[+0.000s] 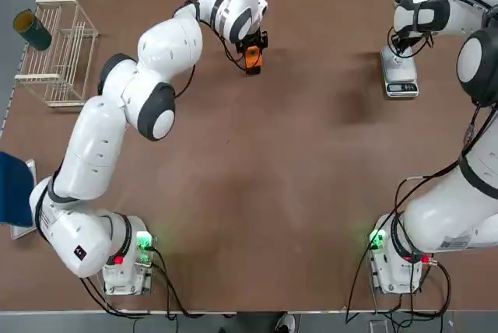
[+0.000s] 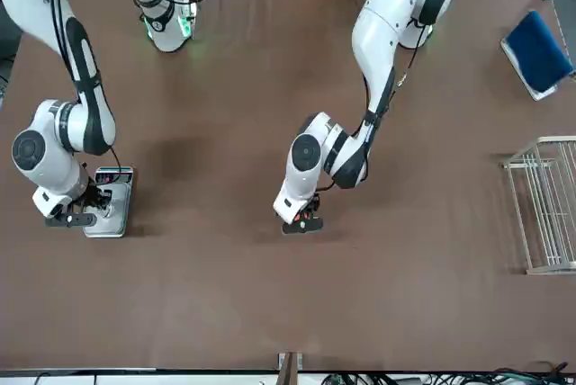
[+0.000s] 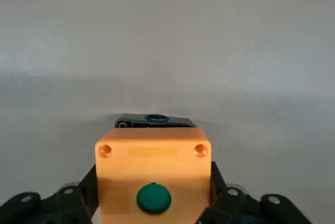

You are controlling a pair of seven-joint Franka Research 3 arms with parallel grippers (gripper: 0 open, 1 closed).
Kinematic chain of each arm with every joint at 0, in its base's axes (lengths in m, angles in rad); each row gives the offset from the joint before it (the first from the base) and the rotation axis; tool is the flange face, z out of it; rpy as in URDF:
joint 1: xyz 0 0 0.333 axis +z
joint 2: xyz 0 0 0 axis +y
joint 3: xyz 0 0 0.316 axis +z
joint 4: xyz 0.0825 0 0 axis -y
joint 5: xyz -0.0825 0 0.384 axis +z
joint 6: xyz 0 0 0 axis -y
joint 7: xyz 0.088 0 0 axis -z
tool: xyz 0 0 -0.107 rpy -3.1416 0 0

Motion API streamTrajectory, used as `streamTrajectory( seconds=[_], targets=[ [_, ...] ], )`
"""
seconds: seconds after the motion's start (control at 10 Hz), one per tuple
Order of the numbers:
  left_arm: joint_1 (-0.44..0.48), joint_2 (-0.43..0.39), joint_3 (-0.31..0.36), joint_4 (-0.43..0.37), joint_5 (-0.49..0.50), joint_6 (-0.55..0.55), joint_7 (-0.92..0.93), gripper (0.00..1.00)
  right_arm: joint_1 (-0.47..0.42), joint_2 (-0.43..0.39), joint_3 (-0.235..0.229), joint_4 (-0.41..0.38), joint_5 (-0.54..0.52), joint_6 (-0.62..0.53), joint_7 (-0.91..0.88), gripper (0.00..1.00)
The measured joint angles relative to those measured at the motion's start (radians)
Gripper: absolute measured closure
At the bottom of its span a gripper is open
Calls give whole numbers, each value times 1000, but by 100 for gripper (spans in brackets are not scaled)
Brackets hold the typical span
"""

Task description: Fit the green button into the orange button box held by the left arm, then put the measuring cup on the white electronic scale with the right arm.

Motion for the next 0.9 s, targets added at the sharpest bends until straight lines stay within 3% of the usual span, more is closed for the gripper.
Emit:
streamTrajectory(
  seconds=[0.5, 0.9],
  targets=[
    [0, 0, 0, 0, 0, 0, 0, 15, 0, 6, 0, 1, 0, 6, -1, 64],
    [0, 0, 0, 0, 0, 0, 0, 12, 0, 6, 0, 1, 0, 6, -1, 52]
  ],
)
